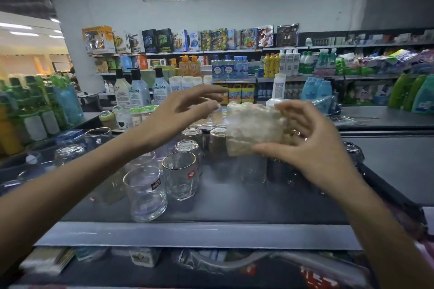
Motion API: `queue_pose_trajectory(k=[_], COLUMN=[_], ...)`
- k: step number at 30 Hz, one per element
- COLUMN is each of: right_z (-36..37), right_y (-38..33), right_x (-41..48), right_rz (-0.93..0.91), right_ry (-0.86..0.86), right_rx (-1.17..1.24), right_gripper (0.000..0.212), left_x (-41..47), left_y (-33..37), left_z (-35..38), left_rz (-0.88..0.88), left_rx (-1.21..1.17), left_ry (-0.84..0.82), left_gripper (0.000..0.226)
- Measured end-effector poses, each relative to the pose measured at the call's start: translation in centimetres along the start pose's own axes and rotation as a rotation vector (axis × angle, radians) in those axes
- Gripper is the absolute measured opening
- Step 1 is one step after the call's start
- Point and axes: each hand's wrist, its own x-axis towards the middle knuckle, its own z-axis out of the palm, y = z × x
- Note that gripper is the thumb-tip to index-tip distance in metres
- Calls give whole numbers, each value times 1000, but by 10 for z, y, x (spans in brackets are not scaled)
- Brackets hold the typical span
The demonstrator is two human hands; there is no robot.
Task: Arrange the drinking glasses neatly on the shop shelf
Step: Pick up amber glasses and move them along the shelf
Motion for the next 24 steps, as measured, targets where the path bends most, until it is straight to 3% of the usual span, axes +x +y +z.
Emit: queue_pose_trajectory(k=[3, 6, 10, 15, 17, 24], right_z=[7, 20, 41, 67, 77, 92], right_y=[-24, -37, -33, -10, 3, 39], right_x=[33, 65, 103, 141, 150, 160], right_rz=[-87, -157, -217, -253, -233, -118], right_ry=[-126, -260, -444, -627, -676, -757], right_rx=[-297, -504, -692, -929, -983, -1029], right_gripper=[87, 93, 94, 95, 95, 93], left_x=[-12, -11, 1, 24, 33, 49], left_y=[10, 5, -18, -62, -75, -99], left_z=[-2, 2, 3, 8, 12, 32], left_rz=[-44, -78, -181, -315, -323, -387], left_rx=[158, 307, 383, 352, 381, 382], left_ry=[-100, -88, -40, -149, -198, -293], left_gripper=[66, 96, 83, 84, 84, 51])
